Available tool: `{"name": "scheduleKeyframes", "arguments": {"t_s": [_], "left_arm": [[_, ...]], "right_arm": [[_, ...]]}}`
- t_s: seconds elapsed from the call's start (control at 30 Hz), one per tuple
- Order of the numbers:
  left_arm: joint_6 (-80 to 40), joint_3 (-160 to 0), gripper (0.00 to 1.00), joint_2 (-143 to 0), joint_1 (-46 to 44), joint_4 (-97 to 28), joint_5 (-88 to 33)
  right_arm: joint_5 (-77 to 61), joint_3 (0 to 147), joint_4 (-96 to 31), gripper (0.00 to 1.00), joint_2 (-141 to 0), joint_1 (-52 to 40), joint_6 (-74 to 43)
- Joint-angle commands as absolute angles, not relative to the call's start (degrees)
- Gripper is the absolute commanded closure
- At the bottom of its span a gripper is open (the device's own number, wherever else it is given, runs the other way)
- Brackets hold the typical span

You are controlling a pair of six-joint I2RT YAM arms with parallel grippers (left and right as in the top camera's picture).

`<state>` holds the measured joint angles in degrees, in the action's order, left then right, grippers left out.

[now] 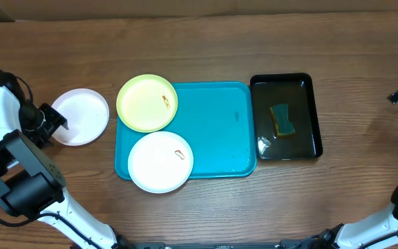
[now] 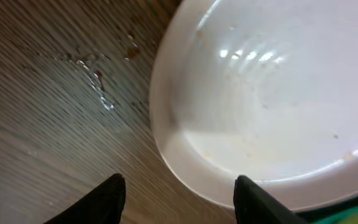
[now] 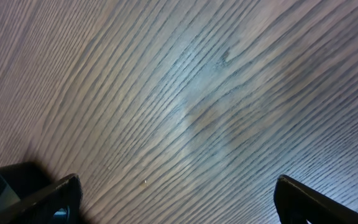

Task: Clean dirty plates on tray and stack at the side
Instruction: 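Swing the held white plate leftward and set it on the table's left side, then move the left gripper to the second white plate and grasp its rim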

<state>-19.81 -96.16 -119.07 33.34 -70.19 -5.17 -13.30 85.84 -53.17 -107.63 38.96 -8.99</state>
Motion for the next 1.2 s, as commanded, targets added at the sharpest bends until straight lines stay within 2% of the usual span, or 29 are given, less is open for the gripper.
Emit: {"name": "scheduleKeyframes", "arguments": {"t_s": [0.0, 0.2, 0.43, 0.63, 0.83, 1.17], "left_arm": [[-16.88, -102.76, 0.43, -117.34, 31.94, -73.65, -13.58], [-11.29, -103.63, 0.42, -109.84, 24.21, -84.44, -16.86], [-15.14, -103.5, 0.4, -104.42, 8.29, -89.47, -3.88], [-18.0, -101.89, 0.4, -104.53, -0.21, -91.18, -3.05], [-18.39, -97.01, 0.4, -104.44, -4.84, -92.14, -2.52], [-18.5, -79.96, 0.39, -98.04, -5.63, -86.74, -2.61]], "right_arm": [[-13.56, 86.32, -52.97, 0.0, -107.37, 38.96, -9.19], [-13.56, 86.3, -52.97, 0.0, -107.37, 38.96, -9.19], [-13.56, 86.3, -52.97, 0.0, -107.37, 38.96, -9.19], [-13.56, 86.32, -52.97, 0.0, -107.37, 38.96, -9.19], [-13.56, 86.32, -52.97, 0.0, -107.37, 38.96, -9.19], [-13.56, 86.3, -52.97, 0.0, -107.37, 38.96, -9.19]]}}
